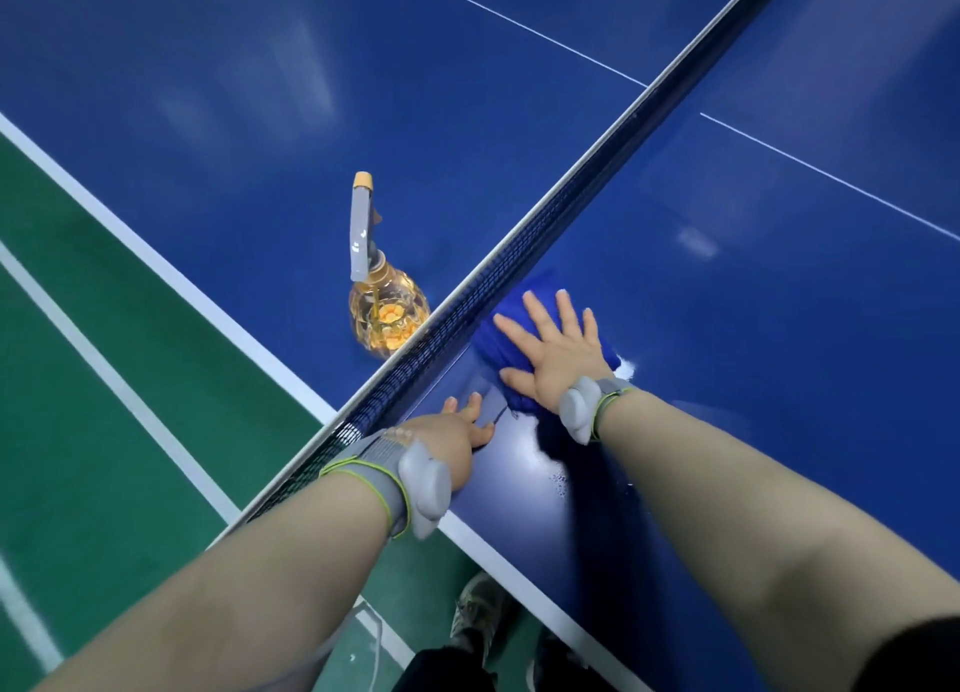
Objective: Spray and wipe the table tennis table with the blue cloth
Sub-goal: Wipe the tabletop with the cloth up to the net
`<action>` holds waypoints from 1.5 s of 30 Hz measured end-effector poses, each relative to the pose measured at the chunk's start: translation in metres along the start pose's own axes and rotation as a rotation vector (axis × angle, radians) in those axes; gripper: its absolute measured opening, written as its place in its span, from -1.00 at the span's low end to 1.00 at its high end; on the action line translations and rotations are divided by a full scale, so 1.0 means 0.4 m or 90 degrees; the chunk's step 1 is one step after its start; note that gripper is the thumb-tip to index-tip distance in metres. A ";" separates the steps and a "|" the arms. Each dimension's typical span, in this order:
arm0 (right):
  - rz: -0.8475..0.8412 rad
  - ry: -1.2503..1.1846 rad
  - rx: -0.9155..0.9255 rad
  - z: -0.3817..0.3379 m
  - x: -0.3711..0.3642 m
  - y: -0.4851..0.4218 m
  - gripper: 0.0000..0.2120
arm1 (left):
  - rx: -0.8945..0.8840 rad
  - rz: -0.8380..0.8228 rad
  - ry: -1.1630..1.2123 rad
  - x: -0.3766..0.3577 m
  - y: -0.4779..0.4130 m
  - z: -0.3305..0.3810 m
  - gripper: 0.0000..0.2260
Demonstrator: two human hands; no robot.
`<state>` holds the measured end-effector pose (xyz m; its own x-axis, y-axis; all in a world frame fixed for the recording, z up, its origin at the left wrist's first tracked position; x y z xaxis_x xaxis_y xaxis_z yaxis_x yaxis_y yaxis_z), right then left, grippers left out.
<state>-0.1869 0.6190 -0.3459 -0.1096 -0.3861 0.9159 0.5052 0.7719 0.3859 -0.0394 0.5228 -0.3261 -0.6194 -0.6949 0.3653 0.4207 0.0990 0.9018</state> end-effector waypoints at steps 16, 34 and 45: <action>0.006 0.018 0.121 -0.167 -0.016 0.097 -0.32 | -0.140 0.347 0.183 -0.040 0.150 -0.133 -0.82; -0.024 -0.034 -0.045 -0.161 -0.029 0.162 -0.34 | 0.016 0.379 0.142 -0.111 0.219 -0.128 -0.73; -0.017 0.021 0.014 -0.163 -0.072 0.242 -0.32 | 0.074 0.361 0.282 -0.217 0.252 -0.069 -0.51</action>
<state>-0.0790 0.6720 -0.3421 -0.0944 -0.4235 0.9010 0.4836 0.7716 0.4133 0.0751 0.5733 -0.2732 0.0100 -0.7354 0.6775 0.5090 0.5869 0.6296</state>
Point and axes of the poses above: each hand's wrist, its own y-axis away from the middle knuckle, its own x-axis out of the back of the hand, z = x × y, the point moved 1 cm from there along -y, towards the middle knuckle, and after that the axes turned 15 degrees about y, right-handed, at the moved point
